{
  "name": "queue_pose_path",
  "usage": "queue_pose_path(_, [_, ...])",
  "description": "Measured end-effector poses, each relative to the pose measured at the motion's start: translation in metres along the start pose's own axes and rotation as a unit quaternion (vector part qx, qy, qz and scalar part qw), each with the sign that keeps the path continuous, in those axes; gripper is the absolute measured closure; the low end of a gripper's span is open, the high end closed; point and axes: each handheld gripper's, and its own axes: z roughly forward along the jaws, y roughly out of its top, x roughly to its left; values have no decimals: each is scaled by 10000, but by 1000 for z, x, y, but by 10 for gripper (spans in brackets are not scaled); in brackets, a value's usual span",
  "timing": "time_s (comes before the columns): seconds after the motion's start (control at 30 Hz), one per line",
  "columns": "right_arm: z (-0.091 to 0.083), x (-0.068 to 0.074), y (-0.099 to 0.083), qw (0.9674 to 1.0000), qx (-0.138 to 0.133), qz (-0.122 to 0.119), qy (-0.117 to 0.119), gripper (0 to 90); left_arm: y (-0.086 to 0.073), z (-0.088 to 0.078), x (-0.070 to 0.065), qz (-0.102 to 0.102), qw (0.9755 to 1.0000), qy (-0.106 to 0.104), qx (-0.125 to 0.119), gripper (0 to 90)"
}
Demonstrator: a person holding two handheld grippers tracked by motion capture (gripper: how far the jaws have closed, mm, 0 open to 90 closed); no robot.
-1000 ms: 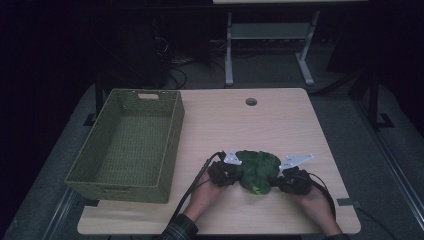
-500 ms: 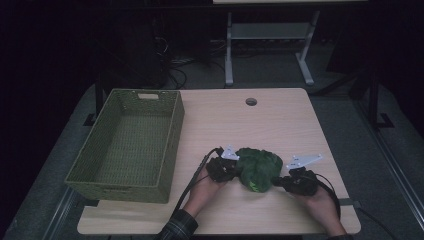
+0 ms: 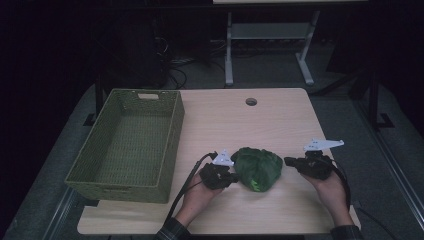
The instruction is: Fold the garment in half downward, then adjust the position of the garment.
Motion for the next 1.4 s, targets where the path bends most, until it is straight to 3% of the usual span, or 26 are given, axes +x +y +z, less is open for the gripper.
queue_pose_path(0.13, [9, -12, 8, 9996, -166, 210, -40, 900, 1, 6, -10, 77, 9999, -95, 36, 896])
queue_pose_path(0.4, [44, -27, 27, 9997, 59, 237, 27, 900, 2, 22, -25, 193, 9992, -324, 106, 896])
queue_pose_path(0.43, [47, -28, 27, 9997, 37, 240, 39, 900, 1, 25, -27, 131, 9992, -361, 81, 896])
queue_pose_path(0.5, [54, -29, 27, 9995, 30, 279, 137, 900, 1, 30, -29, 182, 9987, -452, 123, 896])
queue_pose_path(0.6, [62, -28, 25, 9990, 114, 289, 307, 900, 4, 35, -32, 252, 9987, -408, 156, 896])
queue_pose_path(0.73, [68, -25, 24, 9978, 216, 239, 576, 900, 6, 44, -28, 236, 9991, -274, 225, 896])
queue_pose_path(0.77, [69, -23, 24, 9976, 267, 229, 604, 900, 7, 45, -26, 352, 9986, -217, 316, 896])
queue_pose_path(1.0, [71, -22, 21, 9957, 402, 152, 823, 900, 5, 49, -22, 293, 9989, -74, 360, 896])
queue_pose_path(1.07, [71, -22, 20, 9953, 439, 155, 843, 900, 5, 47, -19, 383, 9983, -54, 431, 896])
queue_pose_path(1.1, [71, -22, 20, 9951, 475, 148, 853, 900, 4, 48, -19, 296, 9988, -46, 384, 896])
queue_pose_path(1.4, [62, -10, 13, 9942, 585, -40, 902, 900, 1, 36, -3, 313, 9981, 38, 539, 896])
